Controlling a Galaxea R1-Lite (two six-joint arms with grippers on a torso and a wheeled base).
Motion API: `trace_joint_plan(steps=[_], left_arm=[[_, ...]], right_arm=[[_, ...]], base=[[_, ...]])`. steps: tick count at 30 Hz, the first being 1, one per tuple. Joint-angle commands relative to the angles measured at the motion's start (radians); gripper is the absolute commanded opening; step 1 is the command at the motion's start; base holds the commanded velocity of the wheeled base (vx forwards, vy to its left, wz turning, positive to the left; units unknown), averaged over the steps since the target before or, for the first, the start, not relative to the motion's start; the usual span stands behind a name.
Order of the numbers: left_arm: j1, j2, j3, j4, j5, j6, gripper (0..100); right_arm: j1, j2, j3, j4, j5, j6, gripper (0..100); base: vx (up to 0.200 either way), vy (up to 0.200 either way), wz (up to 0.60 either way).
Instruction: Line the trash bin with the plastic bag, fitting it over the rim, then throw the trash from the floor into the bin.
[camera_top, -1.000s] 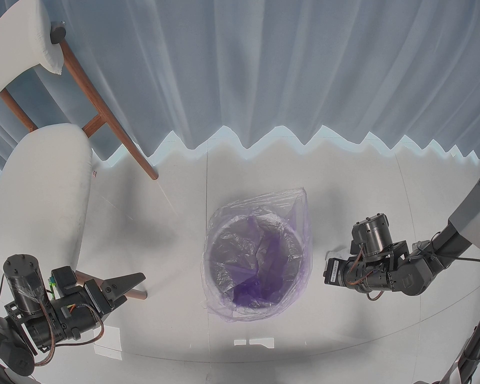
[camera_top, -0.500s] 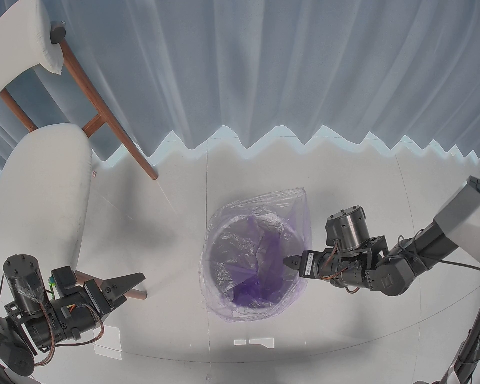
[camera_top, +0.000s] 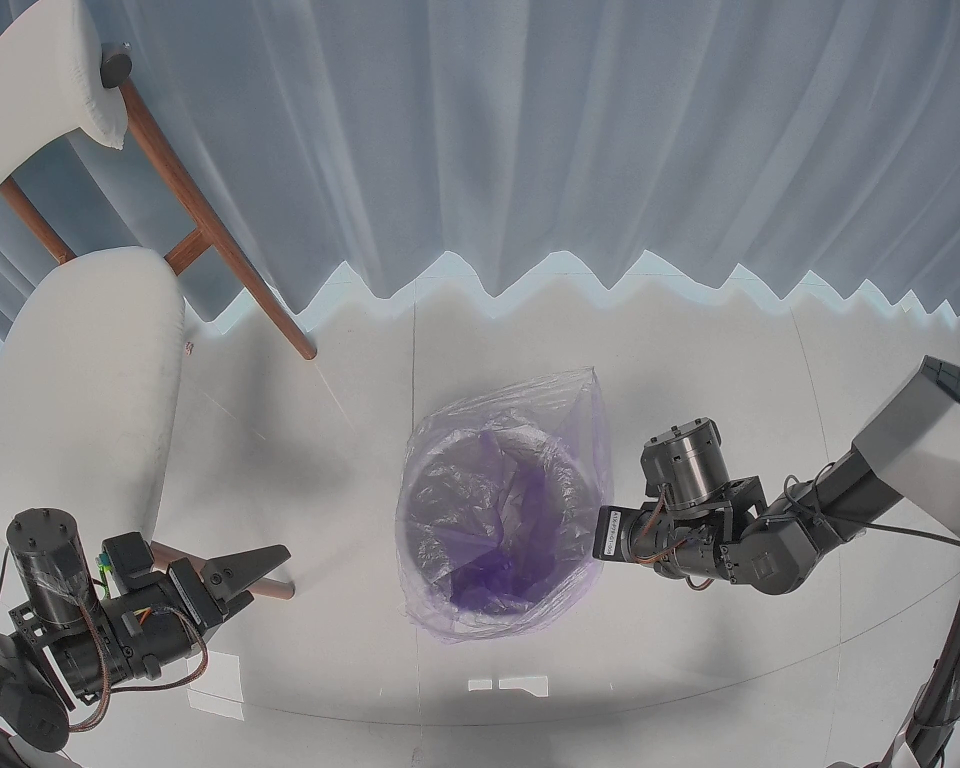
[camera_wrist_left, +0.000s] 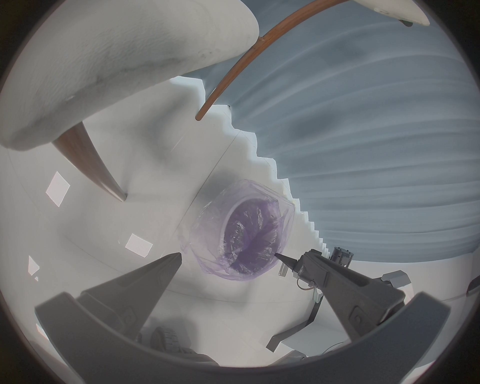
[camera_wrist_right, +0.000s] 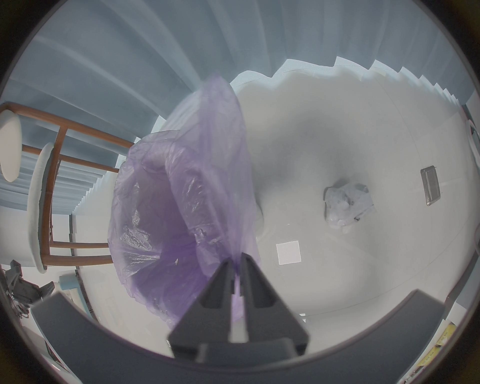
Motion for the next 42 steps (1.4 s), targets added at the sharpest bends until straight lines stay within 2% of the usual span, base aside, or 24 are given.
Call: trace_joint_plan(steps=[1,13,17,22,28,42], left_arm=[[0.0,0.001,0.003,0.0,0.0,-0.001,100],[0.0,-0.002,0.01,0.01,0.002,-0.001,100],[0.0,-0.005,0.017,0.027,0.002,0.012,100],[0.0,-0.008,0.039,0.03,-0.001,0.074,100],[0.015,-0.018,0.04,0.03,-0.003,0.076,100],[0.033,-0.02,0.04,0.029,-0.003,0.076,100]], right_arm=[[-0.007,-0.021,0.019,-0.001,0.0,0.0,0],[-0.112,0.018,0.087,-0.02,0.005,0.001,0],[-0.121,0.094,0.078,-0.089,0.007,0.0,0],[-0.122,0.224,0.049,-0.202,0.007,-0.002,0],[-0.124,0.333,0.003,-0.293,0.005,-0.002,0],[-0.158,0.374,-0.05,-0.31,0.017,0.015,0]], base=[[0.0,0.0,0.0],[0.0,0.0,0.0],[0.0,0.0,0.0],[0.0,0.0,0.0],[0.0,0.0,0.0],[0.0,0.0,0.0]])
